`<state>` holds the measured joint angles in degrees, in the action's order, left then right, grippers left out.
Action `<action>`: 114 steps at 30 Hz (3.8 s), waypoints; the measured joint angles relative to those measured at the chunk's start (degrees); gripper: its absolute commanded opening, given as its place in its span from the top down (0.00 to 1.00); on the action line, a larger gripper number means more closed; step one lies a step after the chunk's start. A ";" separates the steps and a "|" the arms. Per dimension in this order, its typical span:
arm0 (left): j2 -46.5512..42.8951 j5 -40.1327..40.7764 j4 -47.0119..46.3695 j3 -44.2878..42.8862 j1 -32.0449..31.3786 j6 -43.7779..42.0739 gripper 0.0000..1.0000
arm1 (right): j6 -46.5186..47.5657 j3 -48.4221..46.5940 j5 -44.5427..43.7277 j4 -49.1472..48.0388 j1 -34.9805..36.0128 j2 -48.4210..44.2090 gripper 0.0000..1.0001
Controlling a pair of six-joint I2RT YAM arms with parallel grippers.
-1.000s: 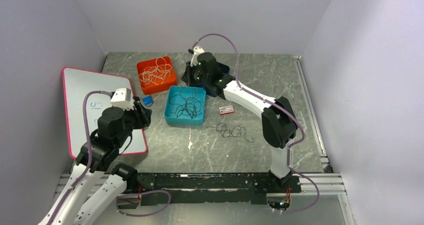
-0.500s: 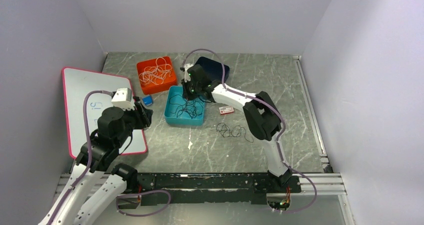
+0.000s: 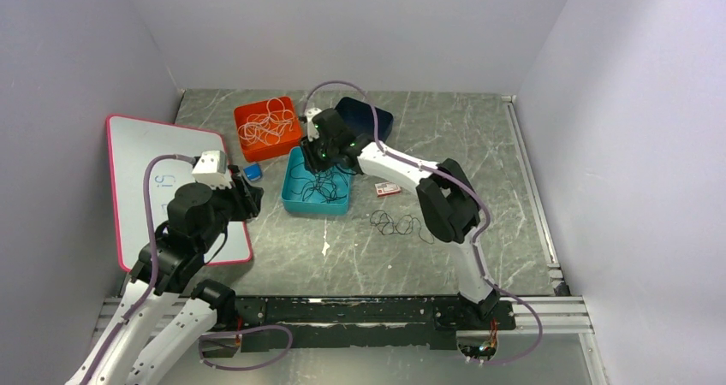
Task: Untangle the cables
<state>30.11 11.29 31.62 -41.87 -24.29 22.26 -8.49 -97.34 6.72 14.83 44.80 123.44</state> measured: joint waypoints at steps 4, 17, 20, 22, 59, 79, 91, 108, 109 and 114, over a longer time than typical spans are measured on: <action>0.20 -1.66 -0.46 0.07 0.00 -1.40 0.40 | 0.63 -0.11 -1.73 0.33 0.00 -3.08 0.51; 2.99 -11.32 -5.46 1.79 0.00 -2.78 0.36 | -3.02 27.28 -11.17 1.84 0.02 -39.30 0.50; 4.50 -12.74 -6.93 2.32 0.00 -2.75 0.37 | -4.98 32.20 -13.22 6.62 0.00 -45.57 0.50; 5.53 -13.42 -7.65 2.45 0.00 -2.75 0.37 | -6.19 34.32 -14.05 10.32 0.00 -47.98 0.50; 10.51 -20.59 -10.73 2.49 0.00 -3.45 0.39 | 6.64 40.81 1.42 12.83 -13.46 -26.36 0.69; 10.51 -21.66 -11.91 2.40 0.00 -2.95 0.31 | 2.10 40.96 -0.17 9.49 -13.62 -44.00 1.00; 12.33 -32.06 -28.30 3.15 0.07 2.89 0.28 | -15.74 45.70 -2.64 -1.03 -13.62 -64.50 1.00; 32.76 -31.80 -59.91 4.66 -22.03 7.72 0.27 | -43.52 50.64 -6.58 -17.94 -13.62 -76.59 1.00; 33.97 -31.43 -61.24 4.63 -22.75 7.69 0.27 | -44.19 50.62 -6.64 -18.36 -13.62 -76.76 1.00; 41.86 -29.05 -64.67 2.93 -26.25 5.88 0.27 | -46.01 49.72 -6.71 -18.51 -13.62 -76.81 1.00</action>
<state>71.96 -17.76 -33.06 -38.94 -50.54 28.14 -54.50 -47.62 0.01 -3.68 31.18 46.63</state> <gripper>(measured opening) 0.733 0.010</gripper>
